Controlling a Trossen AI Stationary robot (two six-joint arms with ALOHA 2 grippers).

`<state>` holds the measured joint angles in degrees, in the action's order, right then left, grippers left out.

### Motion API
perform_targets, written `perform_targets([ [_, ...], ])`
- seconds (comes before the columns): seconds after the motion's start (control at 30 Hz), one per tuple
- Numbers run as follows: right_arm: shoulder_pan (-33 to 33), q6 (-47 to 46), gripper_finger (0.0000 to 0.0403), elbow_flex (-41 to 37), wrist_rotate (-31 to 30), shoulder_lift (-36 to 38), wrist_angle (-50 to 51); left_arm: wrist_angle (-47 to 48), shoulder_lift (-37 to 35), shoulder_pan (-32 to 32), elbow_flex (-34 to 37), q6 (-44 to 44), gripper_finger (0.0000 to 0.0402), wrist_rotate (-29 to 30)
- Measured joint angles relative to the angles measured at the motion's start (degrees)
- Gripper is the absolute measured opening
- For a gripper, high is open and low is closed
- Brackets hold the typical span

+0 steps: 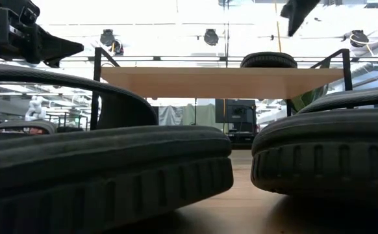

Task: Pick and place slides into the shelf
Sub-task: Adjust the shelf on the table

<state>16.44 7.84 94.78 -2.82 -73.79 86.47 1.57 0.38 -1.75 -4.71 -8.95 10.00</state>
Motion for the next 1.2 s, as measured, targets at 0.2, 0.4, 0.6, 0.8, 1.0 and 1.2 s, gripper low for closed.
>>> perform_targets([
  [0.2, -6.54, -9.08, 0.0005, -9.44, -0.43, 7.61, -3.07, 0.00, -0.01, -0.01, 0.00, -0.03, 0.0021, 0.03],
  [0.4, -14.60, -22.78, 0.0001, -19.39, -9.16, 13.97, -5.61, 0.00, -0.01, 0.01, 0.00, 0.12, 0.0021, 0.56],
  [0.6, -18.57, -32.39, 0.0001, -24.21, -14.91, 16.18, -6.13, 0.00, 0.00, 0.01, 0.00, 2.31, 0.0021, 0.57],
  [0.8, -19.23, -34.18, 0.0000, -25.78, -15.64, 15.68, -6.15, 0.00, -0.02, -0.01, 0.00, 3.47, 0.0021, 0.57],
  [1.0, -19.12, -35.84, 0.0000, -28.35, -18.16, 15.33, -6.14, 0.00, 0.00, 0.01, 0.00, 3.26, 0.0021, 0.57],
  [1.2, -18.93, -34.04, 0.0000, -30.69, -18.35, 13.93, -9.18, 0.00, 0.00, -0.01, 0.00, 3.23, 0.0021, 0.59],
])
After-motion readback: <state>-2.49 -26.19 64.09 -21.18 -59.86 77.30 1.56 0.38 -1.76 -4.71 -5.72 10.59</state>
